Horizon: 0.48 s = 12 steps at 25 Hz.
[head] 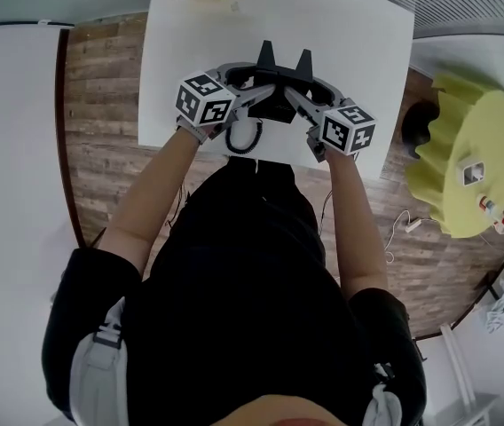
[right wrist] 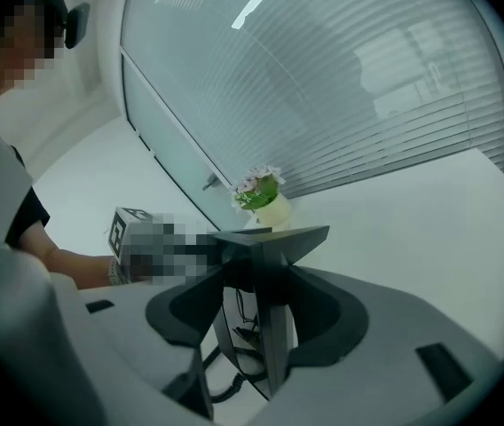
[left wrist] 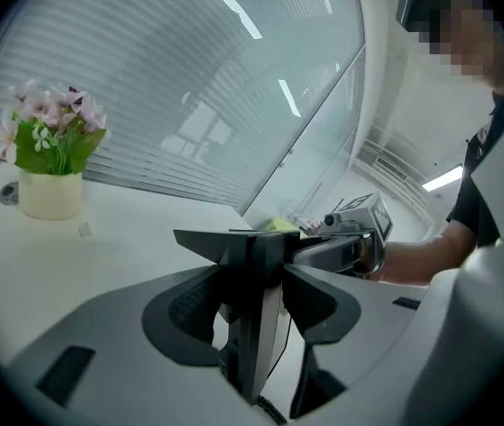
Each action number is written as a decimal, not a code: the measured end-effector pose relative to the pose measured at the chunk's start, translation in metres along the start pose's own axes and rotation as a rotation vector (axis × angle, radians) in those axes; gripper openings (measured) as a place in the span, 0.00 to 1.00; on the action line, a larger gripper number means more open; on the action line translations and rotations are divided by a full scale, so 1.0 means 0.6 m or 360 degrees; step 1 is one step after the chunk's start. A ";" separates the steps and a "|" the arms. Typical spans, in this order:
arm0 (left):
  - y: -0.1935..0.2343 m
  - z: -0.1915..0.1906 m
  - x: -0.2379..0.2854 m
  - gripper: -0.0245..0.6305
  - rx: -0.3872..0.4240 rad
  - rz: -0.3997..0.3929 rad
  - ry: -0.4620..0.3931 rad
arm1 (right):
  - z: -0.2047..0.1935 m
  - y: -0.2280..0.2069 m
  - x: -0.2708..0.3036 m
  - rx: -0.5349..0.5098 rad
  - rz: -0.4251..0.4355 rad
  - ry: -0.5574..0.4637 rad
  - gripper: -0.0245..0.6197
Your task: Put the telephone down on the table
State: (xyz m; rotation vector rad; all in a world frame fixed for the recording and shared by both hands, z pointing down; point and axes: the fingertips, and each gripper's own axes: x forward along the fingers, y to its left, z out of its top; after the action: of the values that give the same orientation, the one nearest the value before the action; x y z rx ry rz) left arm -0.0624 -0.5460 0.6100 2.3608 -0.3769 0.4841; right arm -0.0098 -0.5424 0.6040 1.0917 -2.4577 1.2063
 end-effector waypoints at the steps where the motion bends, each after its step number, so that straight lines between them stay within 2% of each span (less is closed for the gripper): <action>1: 0.006 -0.002 0.005 0.37 -0.0010 0.0006 0.0004 | -0.001 -0.007 0.005 0.0010 0.0000 0.0011 0.39; 12: 0.078 -0.005 0.056 0.37 -0.0142 0.0008 0.0045 | 0.003 -0.083 0.054 0.0124 0.0021 0.0104 0.40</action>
State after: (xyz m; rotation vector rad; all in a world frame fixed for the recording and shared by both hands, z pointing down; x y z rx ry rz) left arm -0.0516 -0.5825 0.6538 2.2653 -0.3836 0.4927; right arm 0.0019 -0.5807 0.6477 1.0398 -2.3914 1.3302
